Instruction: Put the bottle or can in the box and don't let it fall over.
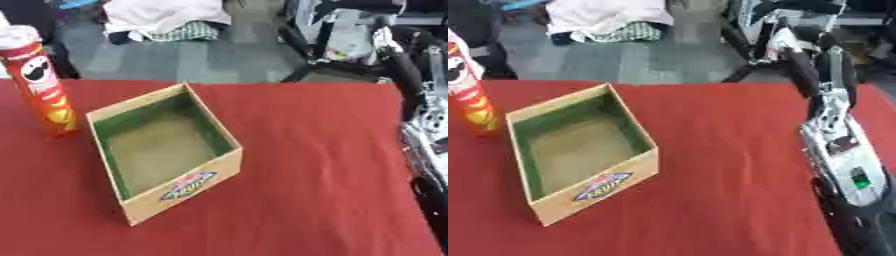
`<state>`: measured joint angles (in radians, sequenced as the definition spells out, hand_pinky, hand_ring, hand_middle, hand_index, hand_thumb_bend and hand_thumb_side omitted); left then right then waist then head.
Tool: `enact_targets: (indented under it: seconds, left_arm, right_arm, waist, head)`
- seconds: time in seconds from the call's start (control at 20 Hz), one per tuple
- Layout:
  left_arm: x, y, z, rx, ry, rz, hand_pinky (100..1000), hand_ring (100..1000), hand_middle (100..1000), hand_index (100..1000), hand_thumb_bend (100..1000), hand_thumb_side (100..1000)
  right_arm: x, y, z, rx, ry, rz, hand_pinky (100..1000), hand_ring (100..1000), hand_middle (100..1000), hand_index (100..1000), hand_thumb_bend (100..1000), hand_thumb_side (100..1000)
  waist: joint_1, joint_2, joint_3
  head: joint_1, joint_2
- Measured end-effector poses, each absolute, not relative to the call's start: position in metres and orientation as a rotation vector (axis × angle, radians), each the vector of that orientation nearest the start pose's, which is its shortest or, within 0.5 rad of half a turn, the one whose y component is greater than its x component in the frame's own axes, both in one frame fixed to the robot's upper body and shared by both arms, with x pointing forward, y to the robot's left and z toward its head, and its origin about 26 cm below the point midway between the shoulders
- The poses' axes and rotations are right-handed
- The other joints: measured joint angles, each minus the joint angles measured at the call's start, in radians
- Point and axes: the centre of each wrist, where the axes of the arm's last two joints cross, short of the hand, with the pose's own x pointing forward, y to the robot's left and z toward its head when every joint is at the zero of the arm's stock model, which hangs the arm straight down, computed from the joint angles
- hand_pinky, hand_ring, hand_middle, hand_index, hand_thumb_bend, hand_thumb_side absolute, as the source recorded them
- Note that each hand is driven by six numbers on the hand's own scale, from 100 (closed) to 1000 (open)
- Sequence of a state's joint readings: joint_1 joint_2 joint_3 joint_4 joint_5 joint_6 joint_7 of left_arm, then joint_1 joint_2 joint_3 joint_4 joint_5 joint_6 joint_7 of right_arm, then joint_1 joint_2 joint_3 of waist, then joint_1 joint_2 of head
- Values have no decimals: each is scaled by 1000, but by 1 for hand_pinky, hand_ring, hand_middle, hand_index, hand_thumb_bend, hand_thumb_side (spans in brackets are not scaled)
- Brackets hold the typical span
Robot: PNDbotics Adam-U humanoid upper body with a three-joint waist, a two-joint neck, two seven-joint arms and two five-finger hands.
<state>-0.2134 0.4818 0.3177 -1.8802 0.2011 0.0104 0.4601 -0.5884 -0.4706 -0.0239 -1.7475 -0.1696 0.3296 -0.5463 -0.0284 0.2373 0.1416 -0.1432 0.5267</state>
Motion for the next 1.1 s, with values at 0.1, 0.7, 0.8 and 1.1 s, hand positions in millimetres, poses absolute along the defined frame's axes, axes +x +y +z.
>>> enact_targets:
  seconds: [0.1, 0.7, 0.8, 1.1]
  left_arm:
    - [289, 380, 202, 645, -2164, 388, 757, 689, 720, 707, 1000, 316]
    - [290, 380, 206, 658, -2171, 366, 804, 713, 735, 715, 1000, 300]
    - [290, 382, 211, 684, -2168, 308, 812, 719, 736, 719, 1000, 305]
    - [292, 389, 235, 848, -2131, 68, 826, 739, 751, 762, 1000, 299]
  right_arm:
    - [357, -280, 258, -515, -2034, -217, 544, 739, 774, 730, 269, 519]
    - [357, -280, 258, -513, -2033, -217, 544, 740, 775, 731, 271, 520]
    - [357, -280, 258, -513, -2032, -215, 544, 740, 775, 731, 271, 520]
    - [357, -280, 257, -511, -2029, -210, 544, 739, 775, 730, 271, 521]
  waist:
    - [0, 1, 0]
    - [1, 1, 0]
    - [1, 1, 0]
    - [3, 1, -1]
  head:
    - [0, 3]
    - [11, 35]
    - [13, 38]
    - [17, 42]
